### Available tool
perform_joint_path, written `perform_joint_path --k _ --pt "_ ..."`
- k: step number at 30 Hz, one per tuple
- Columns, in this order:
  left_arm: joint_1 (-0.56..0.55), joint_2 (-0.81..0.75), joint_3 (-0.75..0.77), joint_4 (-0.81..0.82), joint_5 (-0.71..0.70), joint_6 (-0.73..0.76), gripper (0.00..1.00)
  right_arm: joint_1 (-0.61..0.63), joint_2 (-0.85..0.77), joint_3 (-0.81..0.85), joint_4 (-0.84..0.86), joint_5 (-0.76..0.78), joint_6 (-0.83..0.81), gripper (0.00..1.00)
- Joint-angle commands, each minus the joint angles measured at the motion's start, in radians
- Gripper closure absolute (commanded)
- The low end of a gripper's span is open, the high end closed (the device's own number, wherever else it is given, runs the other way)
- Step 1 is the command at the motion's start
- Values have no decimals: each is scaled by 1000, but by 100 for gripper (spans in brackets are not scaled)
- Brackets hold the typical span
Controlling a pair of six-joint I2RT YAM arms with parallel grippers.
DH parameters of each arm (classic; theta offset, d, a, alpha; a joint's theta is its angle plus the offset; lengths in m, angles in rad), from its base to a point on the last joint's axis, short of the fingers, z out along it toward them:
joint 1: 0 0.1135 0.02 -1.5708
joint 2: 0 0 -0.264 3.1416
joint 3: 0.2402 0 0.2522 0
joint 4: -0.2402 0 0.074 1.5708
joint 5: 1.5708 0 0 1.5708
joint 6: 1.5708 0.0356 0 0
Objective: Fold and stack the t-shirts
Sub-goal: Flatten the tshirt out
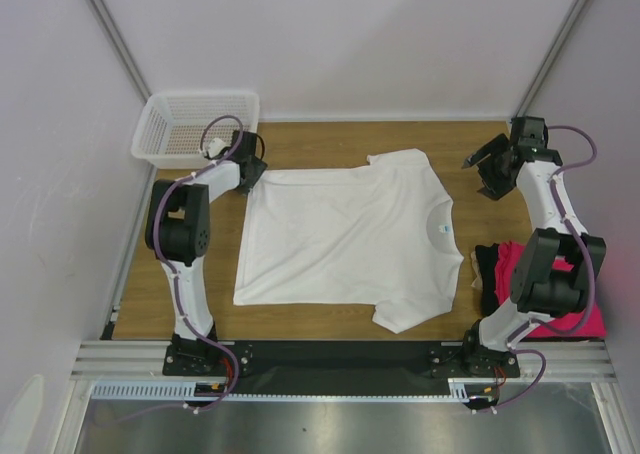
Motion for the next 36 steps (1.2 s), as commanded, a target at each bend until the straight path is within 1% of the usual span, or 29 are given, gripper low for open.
perform_joint_path --k 1,6,7,12,20,23,25,27,28,29,30,32,36 --pt "2 -85 2 -70 -61 94 32 5 17 62 29 11 9 23" --pt "-14 -105 -27 -87 -66 130 25 7 49 88 9 15 -1 23" --pt "-18 -108 -29 -118 -71 136 25 7 51 88 6 16 -3 23" --pt "-39 -116 -38 -207 -61 157 25 7 57 93 -5 25 -10 23" --pt "-48 -134 -39 -352 -61 188 31 7 85 99 -15 21 -4 24" --pt "-47 -172 -38 -370 -48 199 31 7 89 105 -18 25 -4 24" --pt "-47 -214 -30 -351 -26 196 30 7 92 111 -20 24 -4 23" --pt "-44 -229 -10 -331 -5 167 27 7 102 114 -20 21 -4 24" --pt "-41 -232 2 -330 6 126 26 7 105 116 -18 18 -6 24" --pt "-41 -226 16 -328 17 101 22 7 106 117 -18 15 -7 24" --pt "-39 -222 40 -325 37 52 21 7 111 119 -20 10 -7 24" --pt "-41 -202 54 -305 55 -2 21 7 117 125 -18 7 -13 24" --pt "-42 -177 14 -219 74 -173 21 7 137 146 -26 -2 -24 24"
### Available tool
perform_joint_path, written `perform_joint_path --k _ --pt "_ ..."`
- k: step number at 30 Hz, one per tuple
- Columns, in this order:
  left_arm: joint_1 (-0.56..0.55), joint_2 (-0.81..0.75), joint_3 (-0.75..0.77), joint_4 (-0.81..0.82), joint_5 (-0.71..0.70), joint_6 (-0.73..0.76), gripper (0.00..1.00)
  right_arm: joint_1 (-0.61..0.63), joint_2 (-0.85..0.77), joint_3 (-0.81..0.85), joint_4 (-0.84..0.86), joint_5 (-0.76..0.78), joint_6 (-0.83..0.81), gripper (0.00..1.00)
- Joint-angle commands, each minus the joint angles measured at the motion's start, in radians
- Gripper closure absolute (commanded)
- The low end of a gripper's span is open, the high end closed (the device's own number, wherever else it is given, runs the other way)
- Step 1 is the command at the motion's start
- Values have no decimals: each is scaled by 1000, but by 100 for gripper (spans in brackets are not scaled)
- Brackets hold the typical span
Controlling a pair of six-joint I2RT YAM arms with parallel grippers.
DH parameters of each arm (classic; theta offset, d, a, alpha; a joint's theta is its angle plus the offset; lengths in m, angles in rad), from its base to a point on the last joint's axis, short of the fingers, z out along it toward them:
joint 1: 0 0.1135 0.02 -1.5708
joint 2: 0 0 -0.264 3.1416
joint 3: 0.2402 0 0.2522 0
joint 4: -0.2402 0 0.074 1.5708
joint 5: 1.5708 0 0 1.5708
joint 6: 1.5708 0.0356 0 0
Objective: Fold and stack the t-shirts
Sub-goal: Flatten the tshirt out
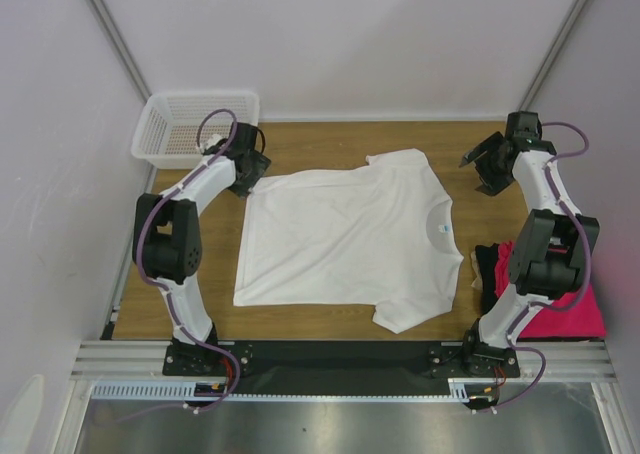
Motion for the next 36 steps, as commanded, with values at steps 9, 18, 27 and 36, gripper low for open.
perform_joint_path --k 9,18,27,36 --pt "-6 22 -77 114 0 -369 25 0 56 129 -56 -19 -48 24" --pt "-14 0 -181 194 -37 -411 31 -1 81 158 -75 -19 -54 25" --pt "-11 31 -184 266 -78 -416 47 -1 70 156 -86 -7 -53 25" --pt "-3 60 -184 285 -69 -437 52 -3 69 153 -95 2 -51 25"
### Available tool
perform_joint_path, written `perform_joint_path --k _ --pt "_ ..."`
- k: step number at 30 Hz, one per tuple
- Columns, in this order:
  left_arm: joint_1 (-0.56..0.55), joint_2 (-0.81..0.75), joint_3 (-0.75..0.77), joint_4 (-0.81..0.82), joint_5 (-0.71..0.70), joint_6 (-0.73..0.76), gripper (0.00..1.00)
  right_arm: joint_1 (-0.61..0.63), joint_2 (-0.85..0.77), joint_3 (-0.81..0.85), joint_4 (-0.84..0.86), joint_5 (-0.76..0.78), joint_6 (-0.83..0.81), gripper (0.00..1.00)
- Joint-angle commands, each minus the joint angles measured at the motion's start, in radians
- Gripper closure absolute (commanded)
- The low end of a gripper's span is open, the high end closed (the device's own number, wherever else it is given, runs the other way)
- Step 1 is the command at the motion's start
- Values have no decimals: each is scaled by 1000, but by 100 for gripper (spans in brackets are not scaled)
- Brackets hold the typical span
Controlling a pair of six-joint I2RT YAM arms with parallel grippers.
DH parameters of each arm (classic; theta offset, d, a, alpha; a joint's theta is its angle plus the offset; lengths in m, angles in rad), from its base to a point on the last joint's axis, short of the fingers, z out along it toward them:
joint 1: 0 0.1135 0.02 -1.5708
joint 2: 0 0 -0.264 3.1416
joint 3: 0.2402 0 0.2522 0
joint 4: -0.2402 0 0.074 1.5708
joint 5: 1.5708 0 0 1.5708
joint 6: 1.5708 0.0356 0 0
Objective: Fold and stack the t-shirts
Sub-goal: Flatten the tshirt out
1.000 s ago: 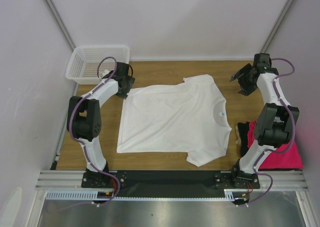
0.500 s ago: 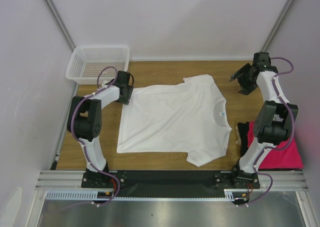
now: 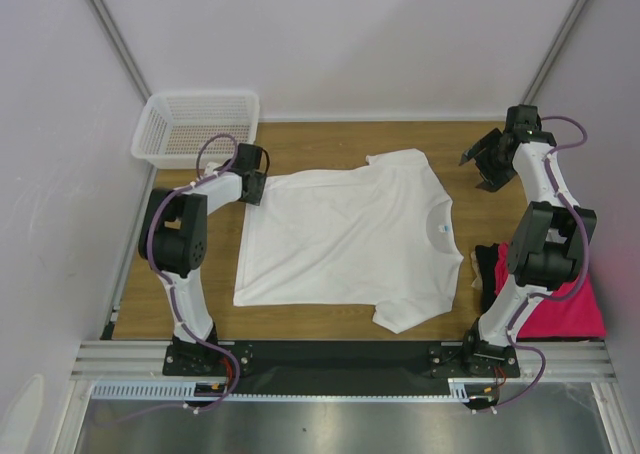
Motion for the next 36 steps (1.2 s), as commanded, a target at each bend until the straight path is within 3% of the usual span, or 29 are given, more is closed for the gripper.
perform_joint_path --k 1,9,15,18,19,20,30,36 --pt "4 1 1 26 -30 -26 52 -3 -11 40 -7 12 -10 25" --pt "7 5 -12 32 -73 -28 55 -3 -11 40 -5 9 -6 25" --pt "19 17 -17 94 -107 -9 67 -3 -12 43 -2 6 -6 25" --pt "22 27 -9 115 -104 3 81 -3 -12 41 -4 4 -5 25" --pt "22 33 -5 114 -101 3 96 -1 -12 41 -5 6 -5 25" --pt "24 36 -2 114 -96 4 100 -1 -12 41 -5 4 -3 25" --pt "27 21 8 112 -75 38 100 17 14 47 57 -19 18 25" --pt "25 -35 -21 167 -27 156 100 62 116 107 244 -30 53 25"
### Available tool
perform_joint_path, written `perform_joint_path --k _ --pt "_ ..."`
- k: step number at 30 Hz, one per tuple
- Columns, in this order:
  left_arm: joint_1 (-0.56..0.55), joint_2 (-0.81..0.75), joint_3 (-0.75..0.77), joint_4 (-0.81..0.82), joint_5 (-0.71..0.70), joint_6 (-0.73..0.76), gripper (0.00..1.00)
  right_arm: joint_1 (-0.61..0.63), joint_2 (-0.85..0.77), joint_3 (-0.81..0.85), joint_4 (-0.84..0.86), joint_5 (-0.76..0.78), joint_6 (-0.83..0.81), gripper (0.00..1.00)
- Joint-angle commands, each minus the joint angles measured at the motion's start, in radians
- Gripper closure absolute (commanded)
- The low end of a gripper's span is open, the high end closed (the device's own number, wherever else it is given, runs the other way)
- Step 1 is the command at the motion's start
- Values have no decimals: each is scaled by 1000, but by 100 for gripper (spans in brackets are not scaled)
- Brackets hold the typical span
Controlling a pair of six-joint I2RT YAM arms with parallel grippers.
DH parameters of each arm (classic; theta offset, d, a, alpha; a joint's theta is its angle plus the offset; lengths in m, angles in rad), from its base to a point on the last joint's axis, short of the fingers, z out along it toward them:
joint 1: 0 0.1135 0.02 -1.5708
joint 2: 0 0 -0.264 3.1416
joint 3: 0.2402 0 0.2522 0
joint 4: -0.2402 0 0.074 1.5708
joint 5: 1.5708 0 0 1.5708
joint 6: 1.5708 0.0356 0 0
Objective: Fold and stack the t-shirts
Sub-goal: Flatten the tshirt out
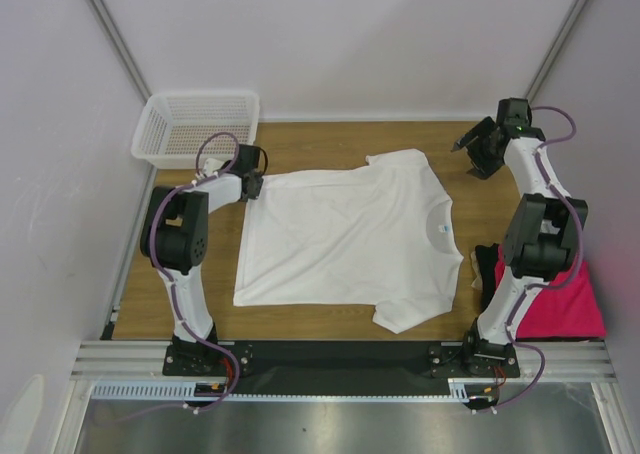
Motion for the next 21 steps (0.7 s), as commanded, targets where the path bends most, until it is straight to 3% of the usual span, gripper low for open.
perform_joint_path --k 1,4,11,21 --pt "7 -77 -14 62 36 113 100 32 81 83 153 -16 11 25" --pt "7 -106 -36 74 74 173 100 52 179 142 196 1 -49 23" --pt "7 -173 -112 59 119 240 100 81 348 251 257 -112 -20 23" --pt "13 -268 -234 86 123 259 100 180 362 138 343 -85 -32 24"
